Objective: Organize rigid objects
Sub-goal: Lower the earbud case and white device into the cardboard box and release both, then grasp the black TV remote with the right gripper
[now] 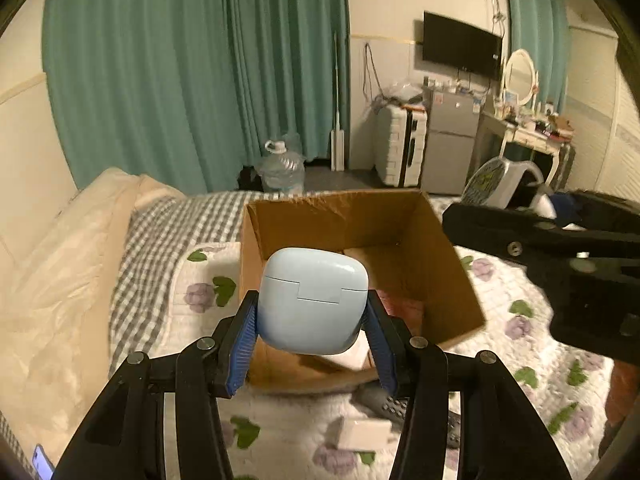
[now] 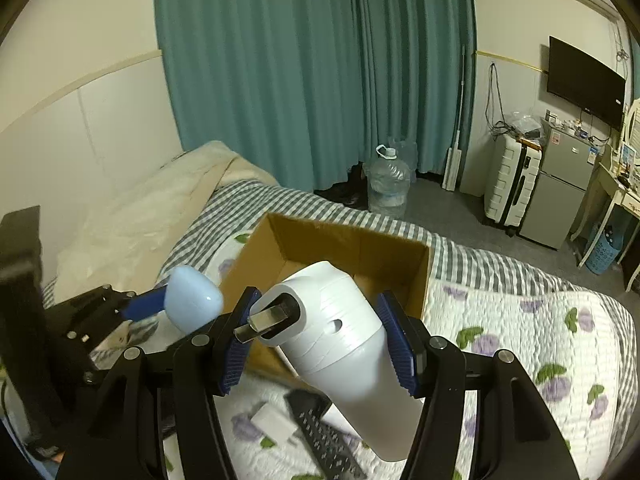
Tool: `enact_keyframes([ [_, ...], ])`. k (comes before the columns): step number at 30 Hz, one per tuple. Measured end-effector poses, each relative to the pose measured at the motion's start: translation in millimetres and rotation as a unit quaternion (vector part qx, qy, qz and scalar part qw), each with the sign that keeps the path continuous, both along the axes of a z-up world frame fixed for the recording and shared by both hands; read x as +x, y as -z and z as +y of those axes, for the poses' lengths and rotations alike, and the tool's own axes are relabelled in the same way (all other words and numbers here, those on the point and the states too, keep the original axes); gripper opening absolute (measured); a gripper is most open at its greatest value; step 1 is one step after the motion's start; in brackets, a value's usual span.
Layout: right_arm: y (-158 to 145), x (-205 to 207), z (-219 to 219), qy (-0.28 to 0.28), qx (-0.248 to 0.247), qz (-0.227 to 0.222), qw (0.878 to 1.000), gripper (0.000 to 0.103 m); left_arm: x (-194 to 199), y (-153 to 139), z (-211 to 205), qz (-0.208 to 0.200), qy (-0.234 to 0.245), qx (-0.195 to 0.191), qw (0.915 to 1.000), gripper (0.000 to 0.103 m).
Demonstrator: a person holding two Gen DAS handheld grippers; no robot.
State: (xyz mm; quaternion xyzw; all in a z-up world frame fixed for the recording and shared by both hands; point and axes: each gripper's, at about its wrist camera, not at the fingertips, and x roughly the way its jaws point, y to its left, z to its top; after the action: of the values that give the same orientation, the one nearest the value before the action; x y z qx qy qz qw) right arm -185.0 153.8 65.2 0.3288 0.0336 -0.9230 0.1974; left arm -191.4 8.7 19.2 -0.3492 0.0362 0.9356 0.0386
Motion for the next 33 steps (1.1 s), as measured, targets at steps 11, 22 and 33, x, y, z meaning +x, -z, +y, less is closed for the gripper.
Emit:
enact_keyframes([
  [11,44,-52,-7,0.012,0.004,-0.031,0.999,0.059,-21,47,9,-0.022,0.000,-0.010,0.9997,0.070],
  [22,62,-83,-9,0.018,-0.002,-0.049,0.999,0.059,-6,44,-16,-0.002,-0.031,-0.005,0.9995,0.071],
  [33,29,-46,3,0.046,0.000,0.017,0.999,0.089,43,5,-26,0.030,-0.038,-0.005,0.9988,0.071],
])
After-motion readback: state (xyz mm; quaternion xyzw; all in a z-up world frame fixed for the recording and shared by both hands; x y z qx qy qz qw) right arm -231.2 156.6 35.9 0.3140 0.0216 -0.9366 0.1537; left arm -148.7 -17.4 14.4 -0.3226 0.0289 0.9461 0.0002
